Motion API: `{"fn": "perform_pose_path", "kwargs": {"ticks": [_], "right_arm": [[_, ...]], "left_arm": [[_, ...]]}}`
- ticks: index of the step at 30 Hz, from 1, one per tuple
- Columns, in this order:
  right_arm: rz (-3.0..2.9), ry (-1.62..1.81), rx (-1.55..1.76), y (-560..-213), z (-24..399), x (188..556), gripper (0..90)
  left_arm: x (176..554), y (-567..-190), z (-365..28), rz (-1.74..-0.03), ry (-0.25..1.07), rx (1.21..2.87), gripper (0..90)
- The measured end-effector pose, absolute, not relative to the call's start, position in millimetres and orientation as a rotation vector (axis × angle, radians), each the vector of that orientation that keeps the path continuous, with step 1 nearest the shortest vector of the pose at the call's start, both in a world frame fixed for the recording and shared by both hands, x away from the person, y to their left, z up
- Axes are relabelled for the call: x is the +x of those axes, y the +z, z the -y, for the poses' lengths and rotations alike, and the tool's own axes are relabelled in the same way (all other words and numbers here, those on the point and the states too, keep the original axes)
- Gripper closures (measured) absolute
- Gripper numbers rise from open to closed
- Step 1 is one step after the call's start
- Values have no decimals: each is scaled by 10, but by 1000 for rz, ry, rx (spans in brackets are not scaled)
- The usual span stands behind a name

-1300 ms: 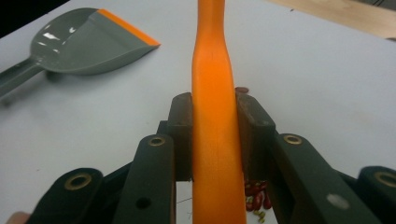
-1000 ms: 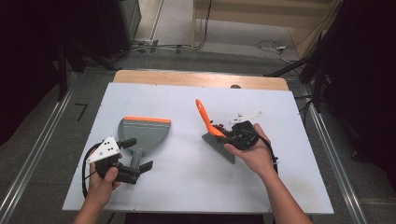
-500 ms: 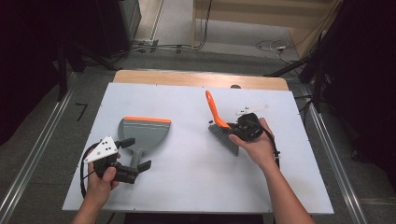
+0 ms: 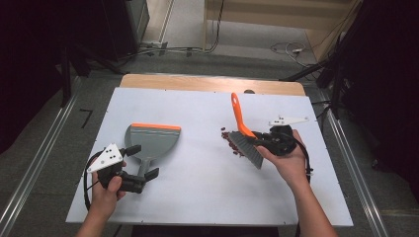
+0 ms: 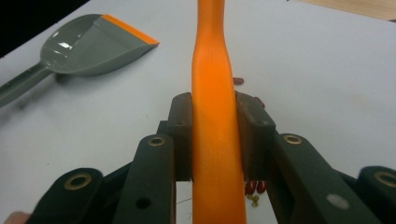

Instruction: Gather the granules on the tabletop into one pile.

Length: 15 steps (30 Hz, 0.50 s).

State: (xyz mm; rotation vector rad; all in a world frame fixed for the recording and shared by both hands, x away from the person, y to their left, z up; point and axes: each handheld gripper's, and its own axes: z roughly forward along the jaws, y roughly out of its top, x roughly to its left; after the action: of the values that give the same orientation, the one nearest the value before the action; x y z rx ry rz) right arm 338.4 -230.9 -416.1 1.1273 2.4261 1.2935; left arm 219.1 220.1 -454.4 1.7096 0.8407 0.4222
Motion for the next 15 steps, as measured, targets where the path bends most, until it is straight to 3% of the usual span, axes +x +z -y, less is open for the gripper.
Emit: {"fn": "perform_pose_path", "kwargs": {"ticks": [15], "right_arm": [[-2353, 1368, 1222, -4277, 2899, 3031, 690]], "left_arm": [[2169, -4547, -2246, -856, 444, 1685, 0]]}}
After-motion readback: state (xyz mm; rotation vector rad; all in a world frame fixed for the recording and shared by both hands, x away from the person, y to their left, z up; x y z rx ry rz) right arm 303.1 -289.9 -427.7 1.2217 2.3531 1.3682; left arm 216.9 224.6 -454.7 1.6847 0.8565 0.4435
